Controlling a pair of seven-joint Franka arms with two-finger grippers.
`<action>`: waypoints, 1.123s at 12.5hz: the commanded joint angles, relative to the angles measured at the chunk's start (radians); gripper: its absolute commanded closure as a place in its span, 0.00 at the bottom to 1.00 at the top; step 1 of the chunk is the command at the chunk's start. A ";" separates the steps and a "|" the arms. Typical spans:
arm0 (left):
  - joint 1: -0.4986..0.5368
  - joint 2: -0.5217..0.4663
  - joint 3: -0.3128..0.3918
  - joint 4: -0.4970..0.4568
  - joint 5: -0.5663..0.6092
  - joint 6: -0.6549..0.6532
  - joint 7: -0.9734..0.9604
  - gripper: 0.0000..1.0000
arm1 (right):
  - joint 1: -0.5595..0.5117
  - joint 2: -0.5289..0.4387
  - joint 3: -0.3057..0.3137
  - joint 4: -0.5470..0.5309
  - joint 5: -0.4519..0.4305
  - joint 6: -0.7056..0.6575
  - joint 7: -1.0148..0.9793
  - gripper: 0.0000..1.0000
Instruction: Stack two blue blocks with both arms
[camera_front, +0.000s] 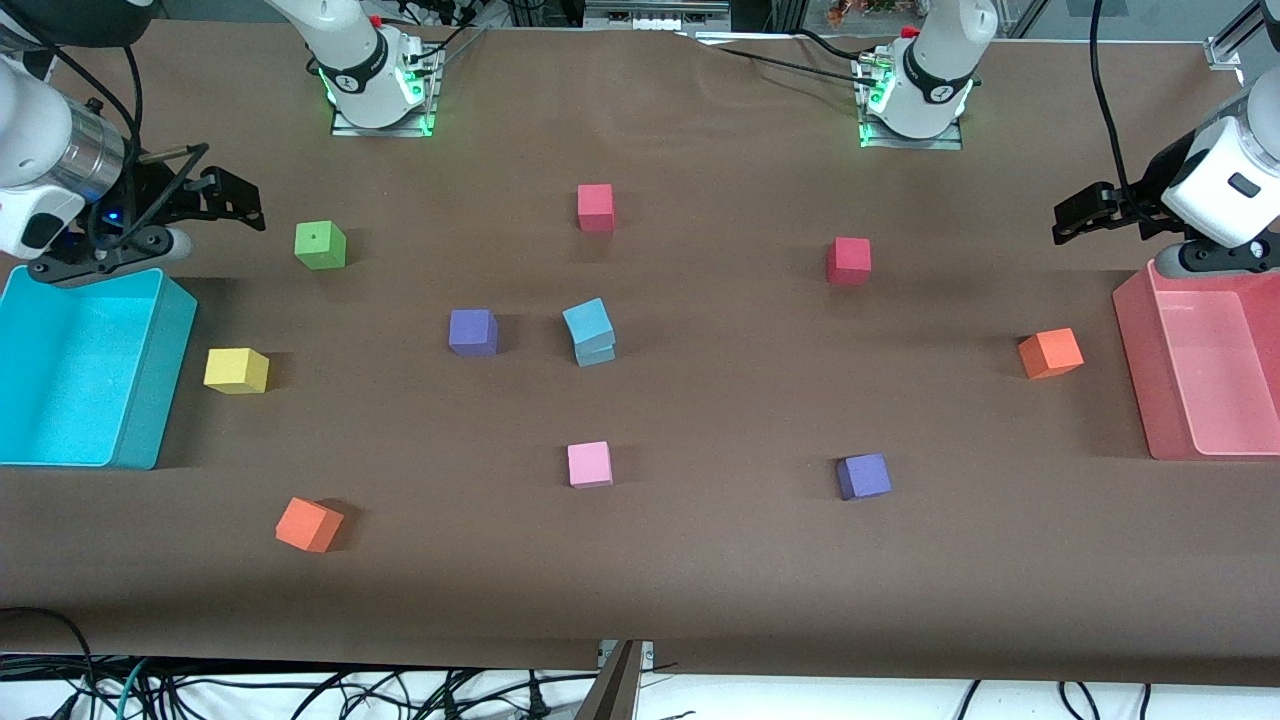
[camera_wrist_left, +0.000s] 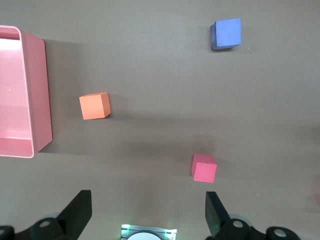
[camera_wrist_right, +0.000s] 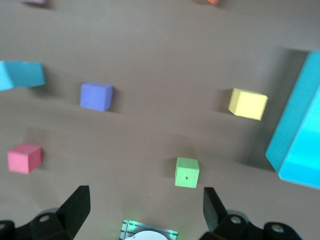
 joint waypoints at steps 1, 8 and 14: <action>0.001 -0.027 -0.004 -0.024 0.011 -0.003 0.022 0.00 | -0.024 -0.004 0.035 -0.024 -0.033 0.041 0.138 0.01; -0.001 -0.038 -0.004 -0.025 0.009 -0.006 0.023 0.00 | -0.096 -0.040 0.028 -0.060 -0.030 0.222 0.118 0.00; -0.001 -0.043 -0.006 -0.030 0.009 -0.006 0.023 0.00 | -0.110 -0.036 0.036 -0.061 -0.025 0.216 0.103 0.00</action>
